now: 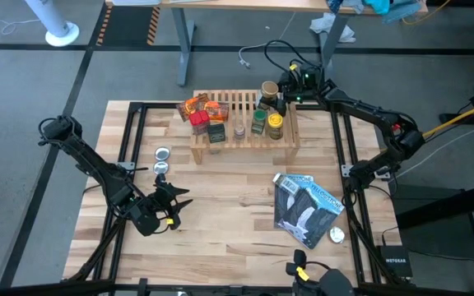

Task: Shelf spices
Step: Put the gold seasoning bottle on the shelf

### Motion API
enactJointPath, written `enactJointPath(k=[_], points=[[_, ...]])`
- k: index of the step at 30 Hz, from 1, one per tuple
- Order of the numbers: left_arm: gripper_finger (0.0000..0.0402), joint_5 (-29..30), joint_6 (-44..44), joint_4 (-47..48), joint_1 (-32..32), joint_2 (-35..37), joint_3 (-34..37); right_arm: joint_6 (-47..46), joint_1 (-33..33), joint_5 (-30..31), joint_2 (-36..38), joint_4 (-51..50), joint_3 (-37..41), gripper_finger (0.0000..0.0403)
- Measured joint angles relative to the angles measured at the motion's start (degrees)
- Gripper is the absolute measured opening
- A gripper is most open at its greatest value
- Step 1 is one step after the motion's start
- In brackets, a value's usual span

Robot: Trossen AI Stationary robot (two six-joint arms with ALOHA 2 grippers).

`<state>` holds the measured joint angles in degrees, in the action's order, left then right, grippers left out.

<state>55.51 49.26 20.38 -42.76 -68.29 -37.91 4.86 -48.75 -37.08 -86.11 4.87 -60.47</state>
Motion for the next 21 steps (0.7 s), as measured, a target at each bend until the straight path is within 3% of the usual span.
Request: enactJointPath(k=[13, 21], points=[[0.0157, 0.0, -0.01, 0.0, 0.0, 0.0, 0.0, 0.56, -2.43, -1.27, 0.11, -1.24, 0.0, 0.0286], [0.0157, -0.02, -0.01, 0.0, 0.0, 0.0, 0.0, 0.56, -2.67, -1.06, 0.13, -1.81, 0.0, 0.0359]])
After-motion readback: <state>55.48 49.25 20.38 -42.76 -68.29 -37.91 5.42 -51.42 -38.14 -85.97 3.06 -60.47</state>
